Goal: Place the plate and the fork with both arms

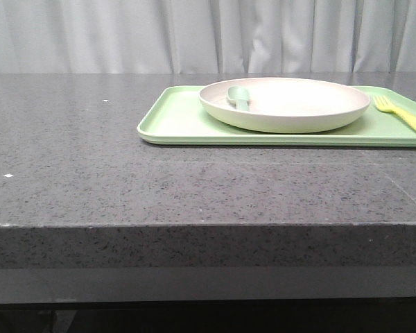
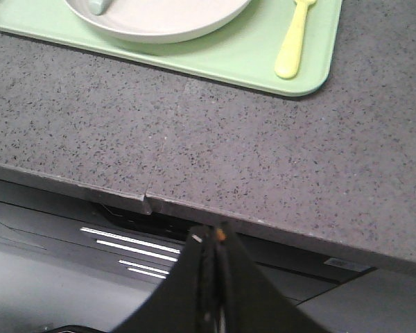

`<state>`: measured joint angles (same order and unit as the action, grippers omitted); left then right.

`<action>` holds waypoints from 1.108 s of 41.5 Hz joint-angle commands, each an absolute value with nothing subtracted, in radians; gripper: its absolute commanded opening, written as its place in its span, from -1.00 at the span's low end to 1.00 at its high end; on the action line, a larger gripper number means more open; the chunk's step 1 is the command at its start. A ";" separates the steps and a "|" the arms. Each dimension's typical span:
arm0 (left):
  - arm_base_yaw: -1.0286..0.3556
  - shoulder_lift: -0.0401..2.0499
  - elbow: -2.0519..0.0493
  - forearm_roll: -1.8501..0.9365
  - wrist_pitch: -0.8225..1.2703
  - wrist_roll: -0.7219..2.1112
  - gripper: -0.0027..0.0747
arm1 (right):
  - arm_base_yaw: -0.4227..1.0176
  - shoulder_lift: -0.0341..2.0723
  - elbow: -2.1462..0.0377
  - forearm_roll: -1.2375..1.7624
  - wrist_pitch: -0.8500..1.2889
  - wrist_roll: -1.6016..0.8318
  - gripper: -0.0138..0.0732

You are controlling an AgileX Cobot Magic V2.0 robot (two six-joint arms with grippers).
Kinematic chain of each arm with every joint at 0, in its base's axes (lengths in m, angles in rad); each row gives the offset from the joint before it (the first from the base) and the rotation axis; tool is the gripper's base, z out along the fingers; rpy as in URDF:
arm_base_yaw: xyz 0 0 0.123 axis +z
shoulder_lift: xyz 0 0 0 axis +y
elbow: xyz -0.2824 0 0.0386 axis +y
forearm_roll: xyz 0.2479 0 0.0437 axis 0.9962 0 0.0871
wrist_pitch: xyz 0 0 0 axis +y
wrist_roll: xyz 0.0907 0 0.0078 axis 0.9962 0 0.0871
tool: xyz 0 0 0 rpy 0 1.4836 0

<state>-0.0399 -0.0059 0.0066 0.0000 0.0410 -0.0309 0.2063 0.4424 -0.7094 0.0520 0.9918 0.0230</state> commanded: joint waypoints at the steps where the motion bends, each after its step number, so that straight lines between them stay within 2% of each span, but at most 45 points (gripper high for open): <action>1: -0.043 -0.030 0.009 0.000 -0.044 -0.038 -0.98 | 0.205 0.448 -0.733 0.050 0.932 0.021 -0.96; 11: -0.043 -0.028 0.009 0.000 -0.044 -0.038 -0.98 | 0.173 0.340 -0.661 0.043 0.861 0.020 -0.96; 20: -0.043 -0.028 0.009 0.000 -0.044 -0.038 -0.98 | 0.106 0.185 -0.461 0.123 0.625 -0.102 -0.95; 33: -0.043 -0.028 0.009 0.000 -0.044 -0.038 -0.98 | 0.023 0.044 -0.180 0.150 0.193 -0.103 -0.95; 46: -0.043 -0.028 0.009 0.000 -0.044 -0.038 -0.98 | 0.023 -0.020 -0.036 0.150 0.048 -0.103 -0.95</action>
<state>-0.0399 -0.0059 0.0066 0.0000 0.0410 -0.0309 0.0274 -0.0095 -0.0292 0.1457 0.1634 -0.0926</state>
